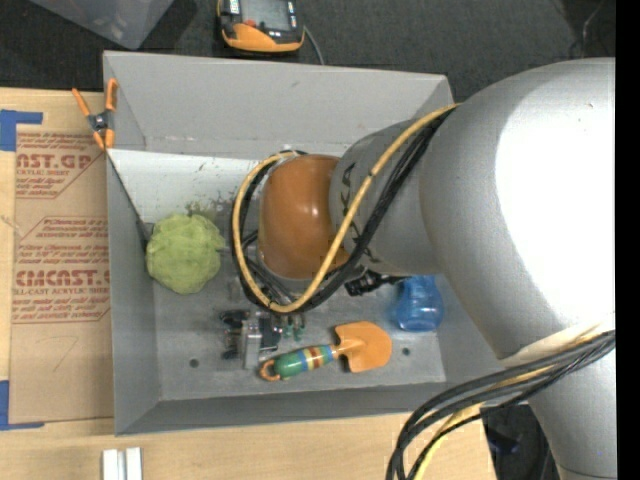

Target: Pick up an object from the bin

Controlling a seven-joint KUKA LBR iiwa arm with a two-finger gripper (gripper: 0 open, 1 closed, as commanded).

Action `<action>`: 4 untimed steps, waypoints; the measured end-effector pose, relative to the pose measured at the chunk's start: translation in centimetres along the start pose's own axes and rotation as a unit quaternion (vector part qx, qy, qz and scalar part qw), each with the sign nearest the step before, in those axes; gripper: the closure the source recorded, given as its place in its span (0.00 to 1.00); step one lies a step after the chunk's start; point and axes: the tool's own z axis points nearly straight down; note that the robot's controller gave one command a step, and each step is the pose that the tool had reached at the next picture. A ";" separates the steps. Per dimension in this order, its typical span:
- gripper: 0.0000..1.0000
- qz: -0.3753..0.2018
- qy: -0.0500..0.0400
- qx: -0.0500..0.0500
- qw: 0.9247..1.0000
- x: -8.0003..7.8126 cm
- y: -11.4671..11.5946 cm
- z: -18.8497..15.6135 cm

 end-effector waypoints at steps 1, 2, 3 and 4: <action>0.00 -0.012 -0.012 -0.001 1.000 1.0 1.2 -5.4; 0.00 -0.010 -0.001 0.001 1.000 0.9 -2.4 -2.9; 0.00 -0.077 -0.010 -0.001 0.997 1.8 -2.1 0.1; 1.00 -0.058 -0.002 -0.001 0.998 3.8 1.0 0.0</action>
Offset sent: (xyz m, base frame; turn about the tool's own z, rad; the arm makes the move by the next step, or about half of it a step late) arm -0.0094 -0.0240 0.0297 -0.0200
